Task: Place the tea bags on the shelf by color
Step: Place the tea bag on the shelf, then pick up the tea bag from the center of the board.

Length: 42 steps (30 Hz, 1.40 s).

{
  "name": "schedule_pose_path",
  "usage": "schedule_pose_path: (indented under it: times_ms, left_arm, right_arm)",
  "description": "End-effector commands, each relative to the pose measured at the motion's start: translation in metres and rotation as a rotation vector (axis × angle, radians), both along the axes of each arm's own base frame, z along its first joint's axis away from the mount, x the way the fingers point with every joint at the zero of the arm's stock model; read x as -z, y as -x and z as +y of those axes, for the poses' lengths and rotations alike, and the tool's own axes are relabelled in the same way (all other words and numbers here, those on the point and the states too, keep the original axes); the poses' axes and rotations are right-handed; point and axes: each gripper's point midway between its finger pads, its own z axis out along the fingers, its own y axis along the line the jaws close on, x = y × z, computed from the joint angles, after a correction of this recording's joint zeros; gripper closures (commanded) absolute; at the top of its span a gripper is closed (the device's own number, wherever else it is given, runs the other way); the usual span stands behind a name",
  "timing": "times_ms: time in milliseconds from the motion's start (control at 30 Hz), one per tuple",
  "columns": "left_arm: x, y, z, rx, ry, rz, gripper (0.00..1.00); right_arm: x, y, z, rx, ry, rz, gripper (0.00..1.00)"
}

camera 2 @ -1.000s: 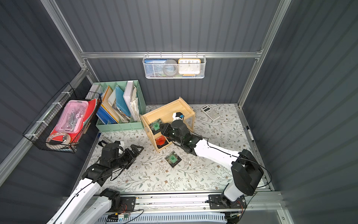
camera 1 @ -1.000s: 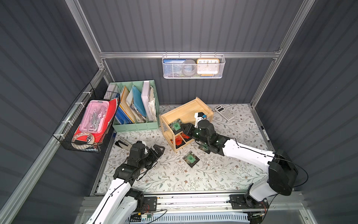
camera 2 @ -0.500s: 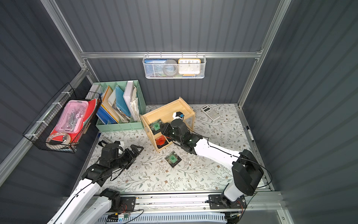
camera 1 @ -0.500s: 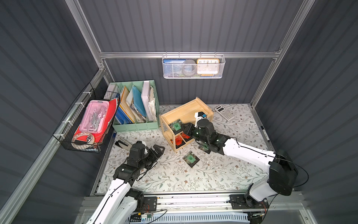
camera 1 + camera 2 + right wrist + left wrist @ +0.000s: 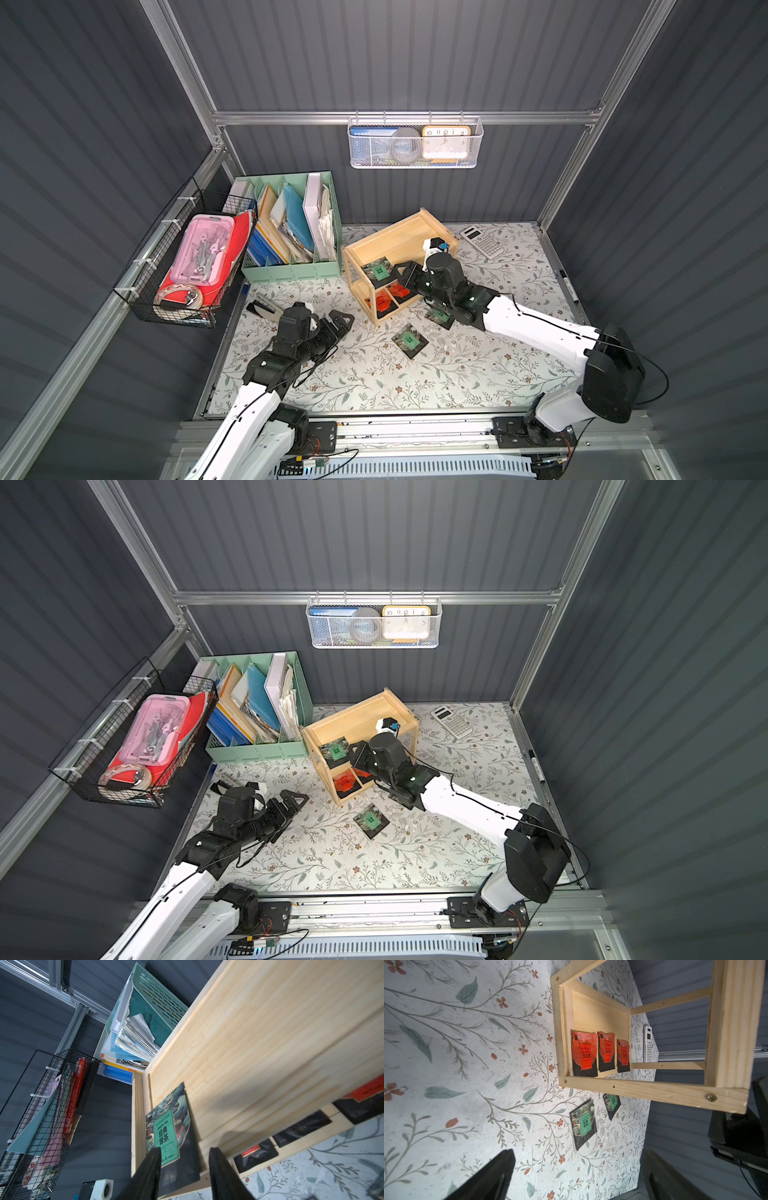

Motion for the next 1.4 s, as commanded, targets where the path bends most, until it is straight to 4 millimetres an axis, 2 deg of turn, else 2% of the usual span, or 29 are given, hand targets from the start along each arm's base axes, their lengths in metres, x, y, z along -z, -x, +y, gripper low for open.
schedule_pose_path:
  times_ms: [0, 267, 433, 567, 600, 900, 1133, 1267, 1300, 1367]
  left_arm:
    - [-0.012, -0.002, -0.003, 0.034, -0.008, -0.042, 0.00]
    - [-0.017, -0.006, -0.008, 0.084, -0.024, -0.086, 0.00]
    - [-0.016, -0.002, -0.011, 0.122, -0.032, -0.085, 0.00]
    - [-0.013, -0.002, -0.014, 0.140, -0.025, -0.084, 0.00]
    - [-0.013, -0.002, -0.014, 0.144, -0.027, -0.086, 0.00]
    - [-0.010, 0.000, -0.033, 0.200, 0.007, -0.077, 0.00]
    - [-0.001, 0.001, -0.063, 0.219, -0.002, -0.071, 0.00]
    - [0.000, -0.002, -0.068, 0.217, 0.002, -0.075, 0.00]
    - [0.002, -0.002, -0.068, 0.215, 0.005, -0.074, 0.00]
    - [0.004, -0.003, -0.070, 0.212, 0.014, -0.074, 0.00]
  right_arm:
    - [-0.020, 0.001, -0.015, 0.023, 0.024, -0.036, 0.57]
    - [-0.016, 0.019, -0.046, 0.039, 0.065, -0.011, 0.55]
    - [0.002, 0.040, -0.063, 0.023, 0.083, 0.047, 0.55]
    - [0.033, 0.059, -0.072, 0.000, 0.100, 0.134, 0.55]
    - [0.029, 0.067, -0.075, -0.009, 0.083, 0.135, 0.55]
    - [0.099, 0.105, -0.086, -0.070, 0.103, 0.313, 0.55]
    - [0.140, 0.119, -0.089, -0.119, 0.142, 0.409, 0.55]
    - [0.152, 0.122, -0.088, -0.148, 0.150, 0.438, 0.56]
    - [0.164, 0.123, -0.088, -0.153, 0.168, 0.471, 0.56]
    - [0.171, 0.123, -0.086, -0.169, 0.166, 0.491, 0.56]
